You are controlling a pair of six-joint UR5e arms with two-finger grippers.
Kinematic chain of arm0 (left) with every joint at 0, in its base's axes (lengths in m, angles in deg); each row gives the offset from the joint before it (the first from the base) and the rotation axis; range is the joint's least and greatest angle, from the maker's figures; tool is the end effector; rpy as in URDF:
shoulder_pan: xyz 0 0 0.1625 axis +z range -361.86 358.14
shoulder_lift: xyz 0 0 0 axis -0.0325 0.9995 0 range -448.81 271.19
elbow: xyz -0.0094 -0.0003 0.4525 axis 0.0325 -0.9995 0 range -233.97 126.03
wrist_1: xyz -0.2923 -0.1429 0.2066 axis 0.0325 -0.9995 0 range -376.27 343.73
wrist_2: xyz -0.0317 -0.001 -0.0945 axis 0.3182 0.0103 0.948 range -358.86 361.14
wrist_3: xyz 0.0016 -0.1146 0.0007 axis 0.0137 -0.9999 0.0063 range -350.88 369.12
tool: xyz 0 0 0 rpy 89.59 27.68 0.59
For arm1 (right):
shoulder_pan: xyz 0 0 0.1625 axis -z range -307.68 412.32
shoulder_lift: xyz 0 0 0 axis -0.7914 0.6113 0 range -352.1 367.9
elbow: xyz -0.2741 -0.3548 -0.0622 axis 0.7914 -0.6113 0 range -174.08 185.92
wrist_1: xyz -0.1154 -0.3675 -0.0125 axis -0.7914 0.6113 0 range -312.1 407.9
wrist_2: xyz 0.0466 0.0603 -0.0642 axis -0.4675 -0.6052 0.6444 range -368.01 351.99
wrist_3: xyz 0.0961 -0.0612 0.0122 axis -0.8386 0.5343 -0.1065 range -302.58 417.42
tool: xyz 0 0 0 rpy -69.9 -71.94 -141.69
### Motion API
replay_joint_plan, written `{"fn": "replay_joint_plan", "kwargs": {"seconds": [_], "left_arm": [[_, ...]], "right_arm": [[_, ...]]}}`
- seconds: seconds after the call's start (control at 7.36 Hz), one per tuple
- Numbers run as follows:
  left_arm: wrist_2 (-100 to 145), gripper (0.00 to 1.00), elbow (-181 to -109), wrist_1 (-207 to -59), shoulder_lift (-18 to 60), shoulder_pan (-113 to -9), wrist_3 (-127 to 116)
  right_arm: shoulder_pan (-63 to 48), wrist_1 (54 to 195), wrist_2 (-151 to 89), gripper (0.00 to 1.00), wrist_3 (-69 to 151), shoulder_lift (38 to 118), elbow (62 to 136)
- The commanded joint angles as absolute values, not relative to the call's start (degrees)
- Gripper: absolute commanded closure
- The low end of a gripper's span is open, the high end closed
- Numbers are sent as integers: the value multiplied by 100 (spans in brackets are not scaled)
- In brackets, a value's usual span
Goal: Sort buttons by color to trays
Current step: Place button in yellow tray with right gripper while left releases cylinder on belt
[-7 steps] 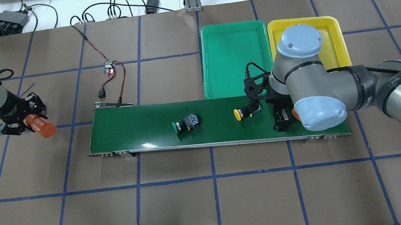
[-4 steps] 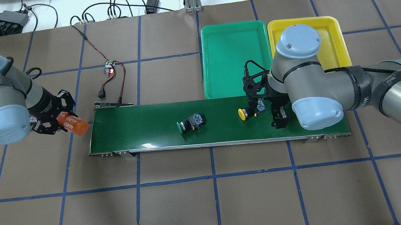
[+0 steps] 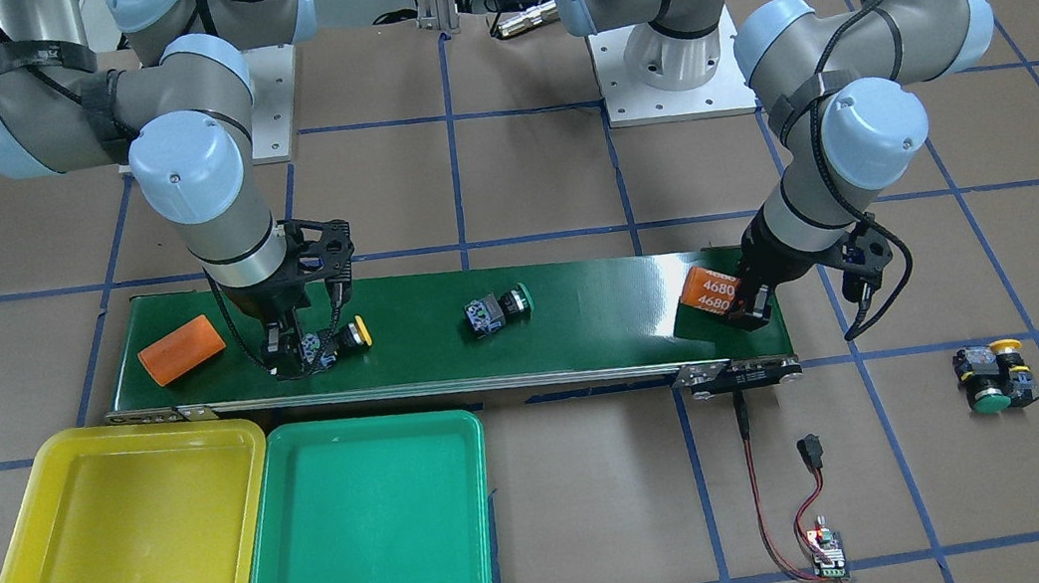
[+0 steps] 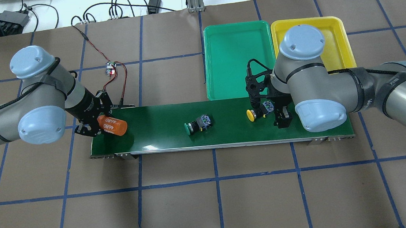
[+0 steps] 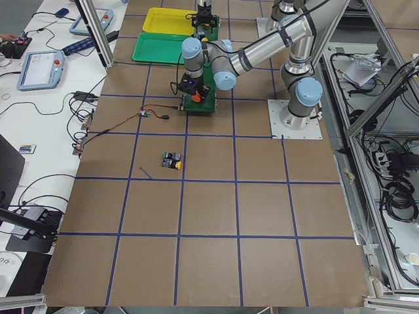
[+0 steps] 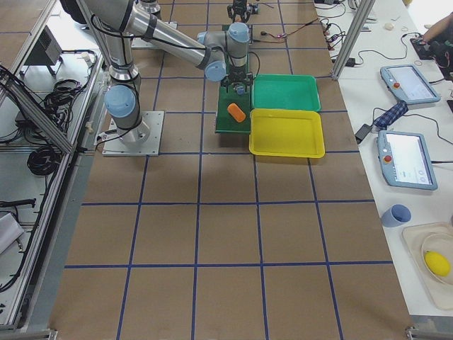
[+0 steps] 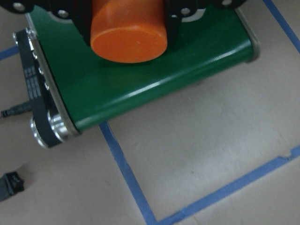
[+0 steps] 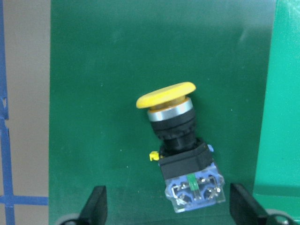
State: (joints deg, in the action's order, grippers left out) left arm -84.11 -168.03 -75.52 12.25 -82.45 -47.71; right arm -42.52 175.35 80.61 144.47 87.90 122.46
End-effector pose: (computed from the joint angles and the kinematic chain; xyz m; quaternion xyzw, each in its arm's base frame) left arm -0.0635 -0.4903 0.2772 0.5469 -0.8353 -0.0515 0.0226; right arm 0.1753 -0.4574 0.2800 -0.7186 0.6952 -0.0139 0.0038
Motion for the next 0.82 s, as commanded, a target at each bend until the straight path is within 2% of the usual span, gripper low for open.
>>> {"fn": "replay_joint_plan", "kwargs": {"seconds": [0.0, 0.14, 0.27, 0.41, 0.54, 0.68], "left_arm": [[-8402, 68, -16814, -7577, 1244, -8430, -5284], [-8316, 1, -16797, -7464, 1305, -8439, -5859], [-8280, 0, -16797, -7463, 1306, -8482, -6169], [-8367, 0, -16823, -7524, 1236, -8596, -6111], [-8516, 0, -16640, -7524, 1261, -8467, -4988], [-8926, 0, -16317, -7603, 1244, -8169, -3924]], "right_arm": [[-4252, 17542, 8068, 17, 14469, 8736, 12246], [-4252, 17542, 8076, 41, 14469, 8744, 12255], [-4252, 17542, 8085, 69, 14469, 8744, 12255], [-4252, 17542, 8076, 88, 14469, 8744, 12255], [-4252, 17542, 8102, 100, 14469, 8736, 12237], [-4252, 17542, 8120, 100, 14469, 8736, 12220]]}}
